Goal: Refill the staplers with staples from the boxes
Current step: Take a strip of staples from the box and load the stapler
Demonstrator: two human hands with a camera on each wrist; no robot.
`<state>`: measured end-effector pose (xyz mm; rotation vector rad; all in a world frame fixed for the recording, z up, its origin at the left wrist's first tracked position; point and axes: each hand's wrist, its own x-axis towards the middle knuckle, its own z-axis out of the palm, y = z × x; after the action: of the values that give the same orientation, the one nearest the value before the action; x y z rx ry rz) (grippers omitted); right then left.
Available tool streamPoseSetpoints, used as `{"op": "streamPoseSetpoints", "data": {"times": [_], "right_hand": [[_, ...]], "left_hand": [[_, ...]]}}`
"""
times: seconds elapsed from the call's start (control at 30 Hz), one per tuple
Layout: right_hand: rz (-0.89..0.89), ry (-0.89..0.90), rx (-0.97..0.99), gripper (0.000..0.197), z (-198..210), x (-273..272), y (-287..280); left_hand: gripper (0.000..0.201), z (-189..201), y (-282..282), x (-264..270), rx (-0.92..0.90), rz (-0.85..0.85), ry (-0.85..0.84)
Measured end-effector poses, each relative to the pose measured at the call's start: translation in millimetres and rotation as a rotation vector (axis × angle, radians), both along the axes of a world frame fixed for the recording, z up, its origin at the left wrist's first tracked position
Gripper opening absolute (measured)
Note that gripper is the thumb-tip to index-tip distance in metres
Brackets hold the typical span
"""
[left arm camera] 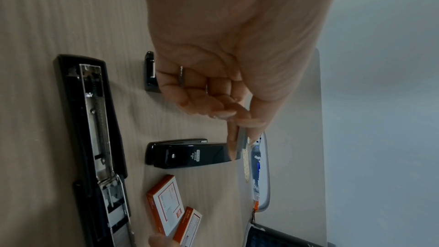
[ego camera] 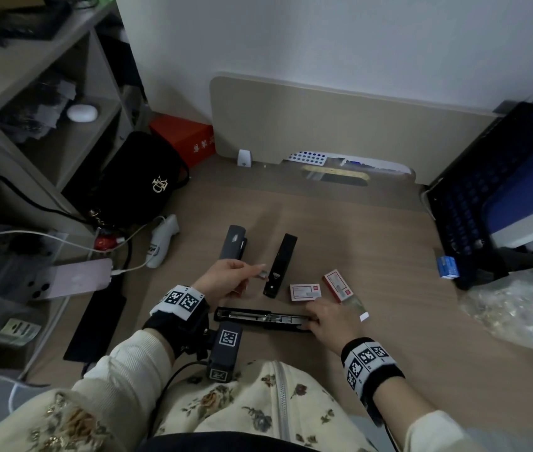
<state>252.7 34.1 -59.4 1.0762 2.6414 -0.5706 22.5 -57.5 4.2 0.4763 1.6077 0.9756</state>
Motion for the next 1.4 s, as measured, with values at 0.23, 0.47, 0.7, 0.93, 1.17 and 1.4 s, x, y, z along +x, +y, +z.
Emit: {"op": "streamPoseSetpoints", "data": {"times": [0.23, 0.47, 0.7, 0.93, 1.17, 1.4], "right_hand": [[0.057, 0.004, -0.070, 0.030, -5, 12, 2], [0.098, -0.049, -0.059, 0.037, 2, 10, -2], [-0.055, 0.209, -0.135, 0.028, 16, 4, 0], [-0.223, 0.569, -0.216, 0.045, 58, -25, -4], [-0.008, 0.607, -0.040, 0.035, 60, -36, -5], [-0.004, 0.758, 0.114, 0.029, 52, -33, -9]], "left_hand": [[0.028, -5, 4, -1, -0.004, 0.013, -0.032], [0.026, -3, 6, -1, 0.006, -0.003, -0.044], [0.016, 2, 8, 2, 0.055, -0.084, -0.092], [0.022, 7, 10, 9, 0.101, -0.266, -0.087], [0.016, 8, 9, 15, 0.076, -0.388, -0.130], [0.022, 21, 9, 18, 0.093, -0.344, -0.268]]}}
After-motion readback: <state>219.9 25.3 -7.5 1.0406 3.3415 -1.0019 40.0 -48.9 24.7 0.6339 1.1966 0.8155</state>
